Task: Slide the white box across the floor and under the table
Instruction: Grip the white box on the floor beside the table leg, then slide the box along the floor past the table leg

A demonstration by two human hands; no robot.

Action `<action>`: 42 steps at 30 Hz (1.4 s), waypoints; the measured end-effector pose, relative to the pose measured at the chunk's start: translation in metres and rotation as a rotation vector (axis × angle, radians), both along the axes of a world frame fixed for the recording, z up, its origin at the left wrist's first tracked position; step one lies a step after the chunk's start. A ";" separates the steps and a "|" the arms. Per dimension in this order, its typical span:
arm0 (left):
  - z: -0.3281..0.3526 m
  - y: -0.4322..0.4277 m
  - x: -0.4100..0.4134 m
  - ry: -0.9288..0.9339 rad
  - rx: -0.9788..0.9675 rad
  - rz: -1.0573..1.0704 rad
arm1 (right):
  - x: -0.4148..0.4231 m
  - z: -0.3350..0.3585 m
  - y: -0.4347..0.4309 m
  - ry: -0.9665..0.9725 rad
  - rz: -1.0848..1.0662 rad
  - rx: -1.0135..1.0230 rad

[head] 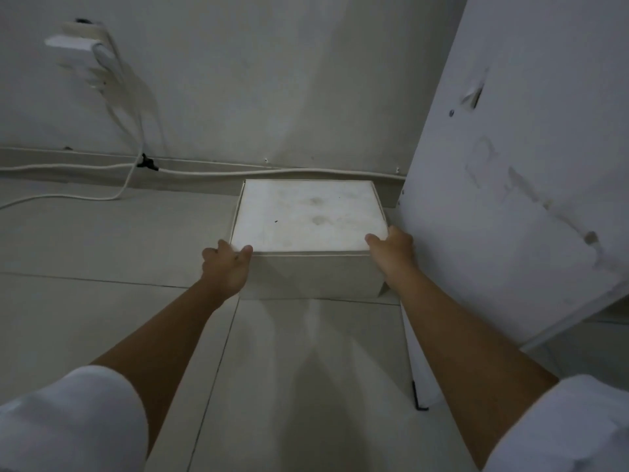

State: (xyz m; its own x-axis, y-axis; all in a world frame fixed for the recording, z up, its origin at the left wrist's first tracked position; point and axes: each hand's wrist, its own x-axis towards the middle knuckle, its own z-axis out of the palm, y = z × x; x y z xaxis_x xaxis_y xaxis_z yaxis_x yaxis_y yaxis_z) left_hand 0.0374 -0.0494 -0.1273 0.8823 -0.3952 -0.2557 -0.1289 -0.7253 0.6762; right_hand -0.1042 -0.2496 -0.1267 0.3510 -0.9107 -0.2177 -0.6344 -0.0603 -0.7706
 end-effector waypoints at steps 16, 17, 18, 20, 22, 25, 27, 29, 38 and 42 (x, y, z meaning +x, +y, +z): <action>-0.001 0.073 -0.029 0.236 -0.370 0.194 | -0.035 0.000 0.071 -0.147 -0.034 0.177; 0.002 0.079 -0.030 0.237 -0.355 0.191 | -0.038 0.004 0.079 -0.148 -0.034 0.185; 0.007 0.087 -0.032 0.243 -0.328 0.185 | -0.041 0.006 0.087 -0.149 -0.039 0.189; 0.014 0.103 -0.034 0.254 -0.286 0.178 | -0.048 0.009 0.103 -0.148 -0.053 0.194; 0.020 0.118 -0.036 0.264 -0.267 0.175 | -0.055 0.013 0.119 -0.143 -0.062 0.177; 0.027 0.139 -0.043 0.298 -0.248 0.155 | -0.067 0.020 0.140 -0.121 -0.084 0.153; 0.032 0.152 -0.047 0.328 -0.239 0.133 | -0.074 0.026 0.154 -0.091 -0.085 0.136; 0.037 0.165 -0.050 0.353 -0.230 0.091 | -0.083 0.031 0.166 -0.059 -0.071 0.118; 0.067 0.200 -0.081 0.379 -0.223 -0.194 | -0.140 0.041 0.216 -0.031 -0.054 0.138; 0.071 0.207 -0.103 0.355 -0.168 -0.190 | -0.169 0.042 0.217 -0.063 -0.044 0.184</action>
State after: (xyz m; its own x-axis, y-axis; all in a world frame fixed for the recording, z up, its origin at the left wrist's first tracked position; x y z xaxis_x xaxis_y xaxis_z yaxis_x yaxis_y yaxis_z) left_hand -0.0651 0.1574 -0.0565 0.6588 -0.6041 -0.4484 0.0126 -0.5871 0.8094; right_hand -0.2732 -0.0329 -0.0845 0.3299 -0.8723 -0.3609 -0.5831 0.1124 -0.8046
